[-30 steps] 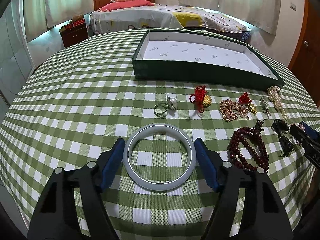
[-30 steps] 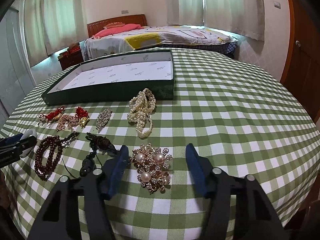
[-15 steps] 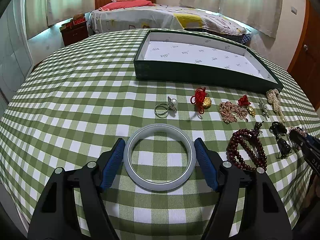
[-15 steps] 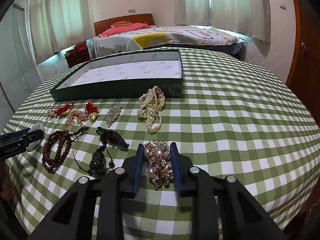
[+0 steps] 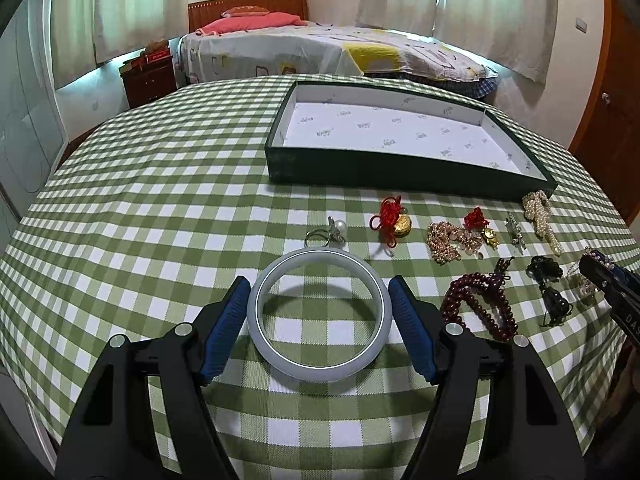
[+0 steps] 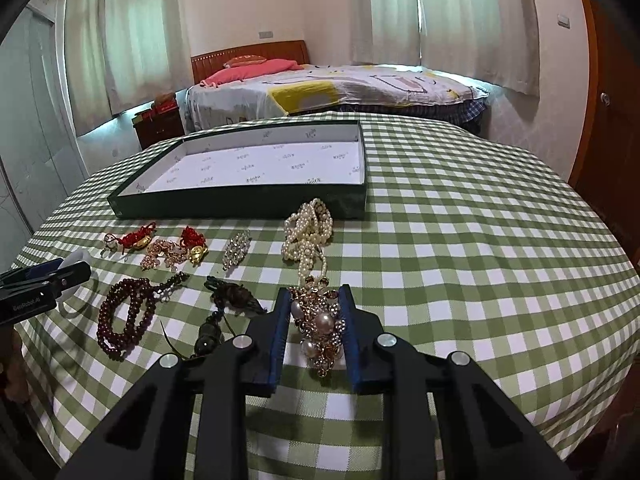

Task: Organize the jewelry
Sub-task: 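Grasp the jade bangle with the left tool while the right tool grasps the pearl brooch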

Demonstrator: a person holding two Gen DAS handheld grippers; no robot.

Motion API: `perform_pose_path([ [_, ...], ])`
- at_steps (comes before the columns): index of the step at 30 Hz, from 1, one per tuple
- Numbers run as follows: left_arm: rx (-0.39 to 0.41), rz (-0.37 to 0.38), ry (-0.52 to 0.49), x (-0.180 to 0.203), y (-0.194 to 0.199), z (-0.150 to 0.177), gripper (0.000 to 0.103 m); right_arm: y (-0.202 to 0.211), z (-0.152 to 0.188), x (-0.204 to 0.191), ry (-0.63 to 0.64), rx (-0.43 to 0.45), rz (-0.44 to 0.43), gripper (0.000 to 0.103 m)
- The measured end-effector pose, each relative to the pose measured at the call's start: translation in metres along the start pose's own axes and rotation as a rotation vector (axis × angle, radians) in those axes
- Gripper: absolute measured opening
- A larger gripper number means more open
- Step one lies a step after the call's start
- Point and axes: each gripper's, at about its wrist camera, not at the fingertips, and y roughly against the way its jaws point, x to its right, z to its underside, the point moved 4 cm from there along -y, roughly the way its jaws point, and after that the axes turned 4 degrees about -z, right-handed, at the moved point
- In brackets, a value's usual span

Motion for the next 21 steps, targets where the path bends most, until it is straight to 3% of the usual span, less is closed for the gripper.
perform_pose_path([
  [13,0.059,0.015,-0.004,0.005,0.014,-0.023,0.069,0.009,-0.024,-0.005,-0.005,0.047,-0.015,0.025],
  [21,0.109,0.051,-0.021,0.021,0.017,-0.063,0.069,0.004,-0.068,-0.008,-0.009,0.104,-0.037,0.025],
])
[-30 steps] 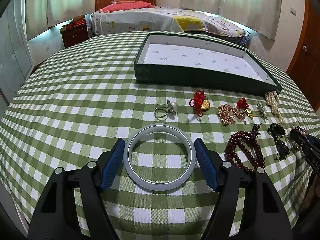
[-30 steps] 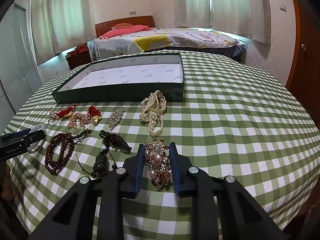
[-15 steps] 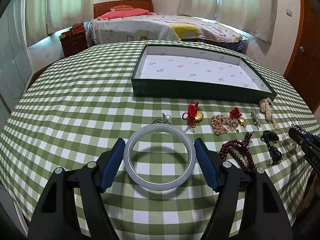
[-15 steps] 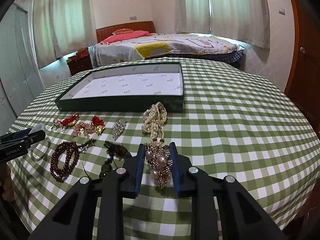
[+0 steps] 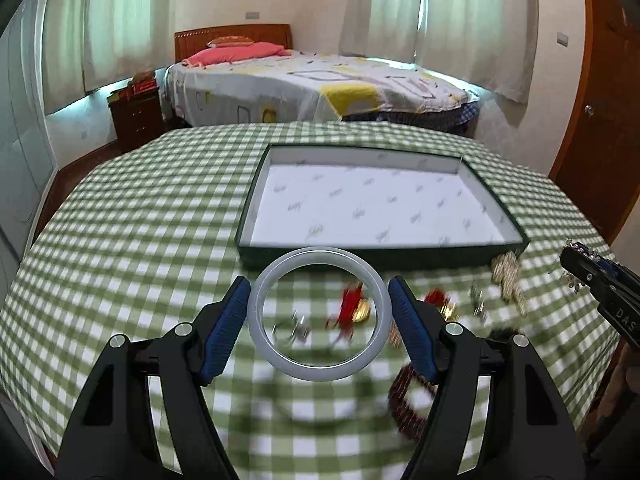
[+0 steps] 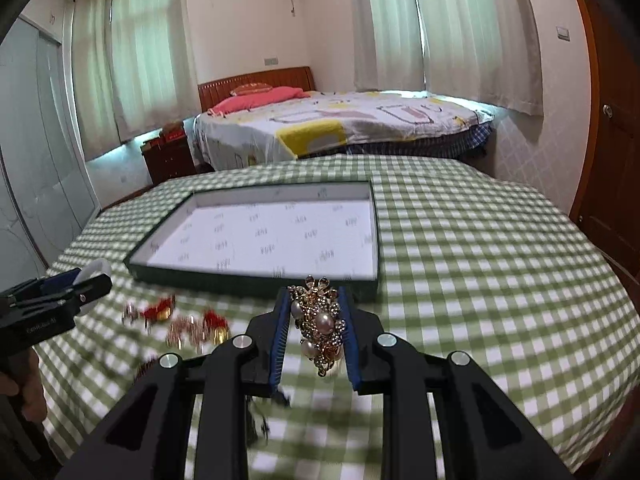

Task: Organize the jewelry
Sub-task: 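Grasp the jade bangle with the left tool while the right tool grasps the pearl brooch, then release the bangle into the tray with the left tool while the right tool drops the brooch there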

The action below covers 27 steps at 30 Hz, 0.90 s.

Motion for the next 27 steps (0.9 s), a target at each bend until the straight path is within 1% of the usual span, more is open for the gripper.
perform_pose_path([
  [7,0.041,0.017,-0.007,0.012,-0.023,-0.047,0.069,-0.023,-0.042,-0.001,0.009,0.05,-0.009,0.025],
  [9,0.044,0.024,-0.001,0.016,-0.036,-0.063,0.069,-0.033,-0.053,0.001,0.005,0.054,-0.017,0.025],
  [12,0.037,0.015,-0.013,0.021,-0.06,-0.074,0.069,-0.053,-0.062,0.003,0.009,0.043,-0.017,0.025],
  [14,0.006,0.008,-0.019,0.023,-0.079,-0.074,0.069,-0.072,-0.061,0.008,0.007,0.002,-0.017,0.025],
  [16,-0.048,0.014,-0.005,0.021,-0.1,-0.069,0.069,-0.089,-0.055,0.013,-0.003,-0.041,-0.015,0.025],
  [20,-0.119,0.003,-0.013,0.018,-0.133,-0.058,0.069,-0.115,-0.043,0.022,-0.022,-0.119,-0.011,0.025],
  [23,-0.161,-0.001,-0.012,0.017,-0.15,-0.052,0.069,-0.129,-0.033,0.024,-0.024,-0.171,-0.006,0.025],
  [27,-0.191,-0.006,-0.006,0.015,-0.161,-0.047,0.069,-0.139,-0.026,0.03,-0.036,-0.211,0.004,0.025],
])
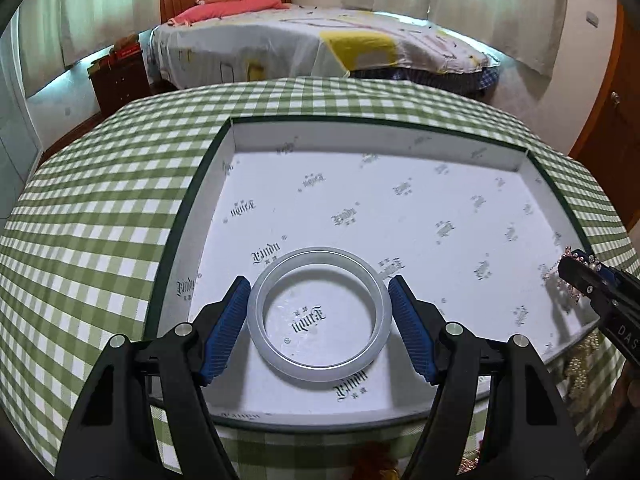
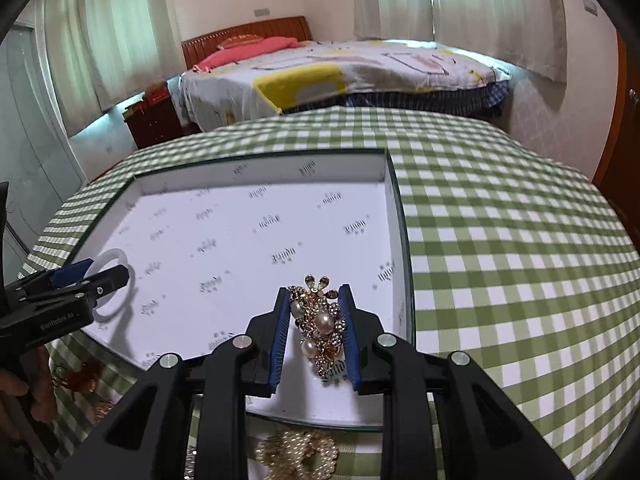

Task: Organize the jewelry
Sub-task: 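Release the bangle into the tray with the left tool while the right tool drops the brooch there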

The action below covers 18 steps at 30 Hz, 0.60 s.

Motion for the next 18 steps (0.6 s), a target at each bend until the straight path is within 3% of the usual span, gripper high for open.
perform_pose_path([
  [9,-0.003,-0.025,-0.04,0.012,-0.011,0.001,0.07,0.002,0.002,-0.001,0.014,-0.005,0.007,0.029],
  [18,-0.009,-0.011,-0.055,0.016,-0.012,0.002,0.079,0.008,-0.001,-0.002,0.025,0.033,-0.024,0.053],
])
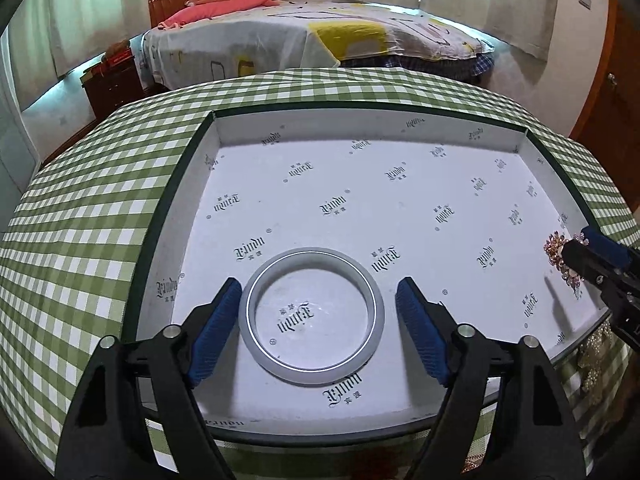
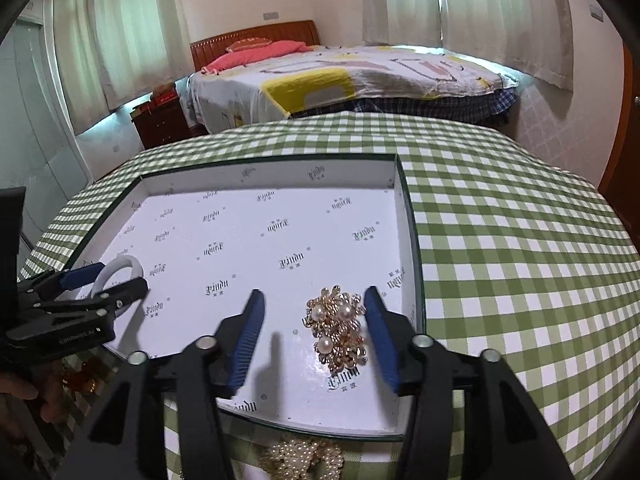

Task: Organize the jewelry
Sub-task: 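Release the bangle into the tray with the left tool while the right tool drops the brooch there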

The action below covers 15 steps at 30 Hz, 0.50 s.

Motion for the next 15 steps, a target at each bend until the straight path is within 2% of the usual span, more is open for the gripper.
perform_pose_path([
  [6,0.013,0.015,0.022,-0.001,0.009,-0.001,0.08,0.013,0.0,-0.002,-0.005,0.025,0.0,0.053],
  [15,0.126,0.0,0.047,-0.008,0.063,0.017,0.082,0.052,0.022,-0.019,0.013,0.055,0.008,0.053],
])
